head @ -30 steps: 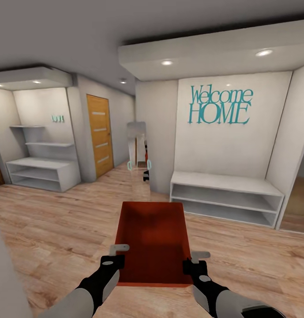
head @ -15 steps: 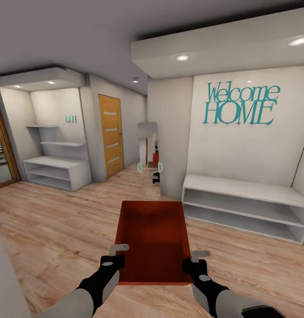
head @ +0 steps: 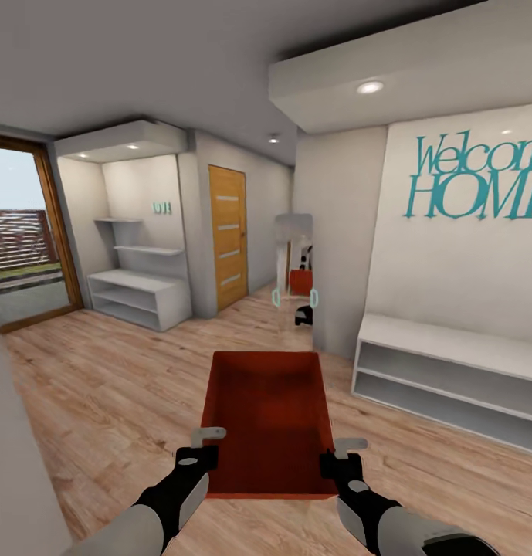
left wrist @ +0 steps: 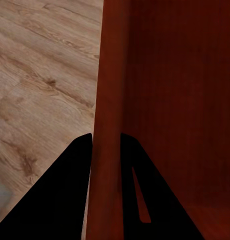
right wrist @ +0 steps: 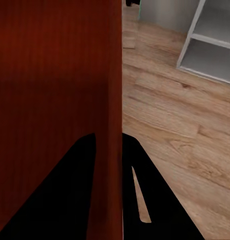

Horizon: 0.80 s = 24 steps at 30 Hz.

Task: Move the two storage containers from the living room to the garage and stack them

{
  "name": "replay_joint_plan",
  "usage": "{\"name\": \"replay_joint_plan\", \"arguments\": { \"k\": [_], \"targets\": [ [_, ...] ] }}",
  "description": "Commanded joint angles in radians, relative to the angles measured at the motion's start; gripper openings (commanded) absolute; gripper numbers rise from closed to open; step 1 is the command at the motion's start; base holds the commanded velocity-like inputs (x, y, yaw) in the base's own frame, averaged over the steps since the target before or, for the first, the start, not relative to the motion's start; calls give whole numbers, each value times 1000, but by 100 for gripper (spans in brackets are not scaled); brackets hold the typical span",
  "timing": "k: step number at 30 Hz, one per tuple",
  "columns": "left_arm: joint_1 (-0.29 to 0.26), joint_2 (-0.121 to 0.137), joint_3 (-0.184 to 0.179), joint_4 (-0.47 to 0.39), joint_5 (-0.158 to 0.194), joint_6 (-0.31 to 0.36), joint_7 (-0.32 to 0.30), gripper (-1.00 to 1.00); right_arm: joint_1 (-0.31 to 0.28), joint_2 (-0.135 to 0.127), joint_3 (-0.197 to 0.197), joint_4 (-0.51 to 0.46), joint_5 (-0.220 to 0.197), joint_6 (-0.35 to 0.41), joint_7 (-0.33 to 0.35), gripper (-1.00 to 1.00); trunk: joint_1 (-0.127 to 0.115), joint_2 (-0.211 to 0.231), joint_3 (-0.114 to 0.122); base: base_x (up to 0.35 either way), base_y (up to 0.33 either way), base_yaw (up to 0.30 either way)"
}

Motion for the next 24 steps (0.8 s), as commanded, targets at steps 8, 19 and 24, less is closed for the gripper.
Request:
{"name": "replay_joint_plan", "arguments": {
  "k": [8, 19, 24],
  "targets": [
    [-1, 2, 53, -5, -18, -18, 14, -100, 0, 0, -54, 1, 14, 1, 3, -100, 1, -1, -2, 319, 0, 272],
    [-1, 2, 53, -5, -18, -18, 15, -100, 0, 0, -54, 1, 14, 1, 3, -100, 1, -1, -2, 319, 0, 204],
    [-1, 3, 53, -5, -18, -18, 15, -100, 0, 0, -54, 1, 14, 1, 3, -100, 1, -1, -2, 319, 0, 15]
  ]
}}
